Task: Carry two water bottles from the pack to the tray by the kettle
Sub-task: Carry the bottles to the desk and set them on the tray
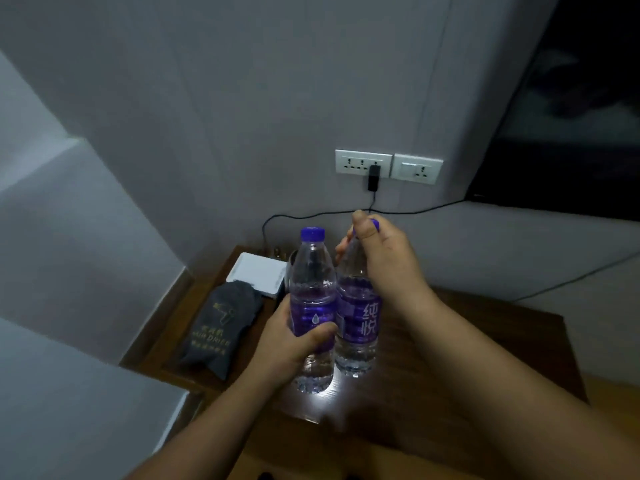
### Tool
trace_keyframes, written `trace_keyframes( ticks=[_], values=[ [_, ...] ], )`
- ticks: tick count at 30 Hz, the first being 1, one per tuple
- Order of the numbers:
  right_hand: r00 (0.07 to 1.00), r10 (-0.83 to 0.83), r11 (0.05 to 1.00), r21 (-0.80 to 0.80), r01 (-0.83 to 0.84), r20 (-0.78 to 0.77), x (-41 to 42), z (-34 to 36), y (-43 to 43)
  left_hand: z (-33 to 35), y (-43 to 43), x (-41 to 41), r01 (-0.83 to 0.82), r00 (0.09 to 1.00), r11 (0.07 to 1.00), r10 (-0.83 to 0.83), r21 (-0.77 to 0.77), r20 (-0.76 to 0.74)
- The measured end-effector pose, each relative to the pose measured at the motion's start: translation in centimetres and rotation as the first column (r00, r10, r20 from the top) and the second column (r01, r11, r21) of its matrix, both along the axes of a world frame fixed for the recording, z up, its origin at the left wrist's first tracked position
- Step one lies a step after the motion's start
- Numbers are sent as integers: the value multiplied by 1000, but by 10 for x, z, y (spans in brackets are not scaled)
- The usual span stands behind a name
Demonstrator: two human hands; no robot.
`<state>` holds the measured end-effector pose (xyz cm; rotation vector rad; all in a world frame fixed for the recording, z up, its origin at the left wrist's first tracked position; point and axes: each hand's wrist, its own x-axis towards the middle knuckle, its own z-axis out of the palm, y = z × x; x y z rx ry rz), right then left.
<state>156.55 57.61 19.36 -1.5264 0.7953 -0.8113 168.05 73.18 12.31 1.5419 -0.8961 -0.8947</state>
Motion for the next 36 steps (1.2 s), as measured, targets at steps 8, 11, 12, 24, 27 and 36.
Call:
trace_keyframes(
  ticks=[8, 11, 12, 24, 27, 36],
  values=[
    [962, -252, 968, -32, 250, -106, 29, -33, 11, -29, -24, 63, 293, 954, 956, -290, 28, -69],
    [935, -319, 948, -54, 314, -155, 31, -58, 16, -56, -27, 72, 341, 938, 937, -333, 78, -98],
    [927, -335, 942, -60, 330, -169, 30, -68, 19, -68, -27, 73, 357, 931, 929, -345, 97, -121],
    [915, -370, 928, -118, 355, -162, 45, -211, -42, -206, -115, 80, 207, 976, 971, -197, 122, -88],
    [930, -322, 942, -159, 296, -175, 60, -257, -89, -246, -170, 87, 143, 990, 987, -142, 72, -21],
    [908, -365, 925, -191, 329, -205, 77, -389, -147, -373, -240, 81, -71, 997, 995, 68, 69, 47]
  ],
)
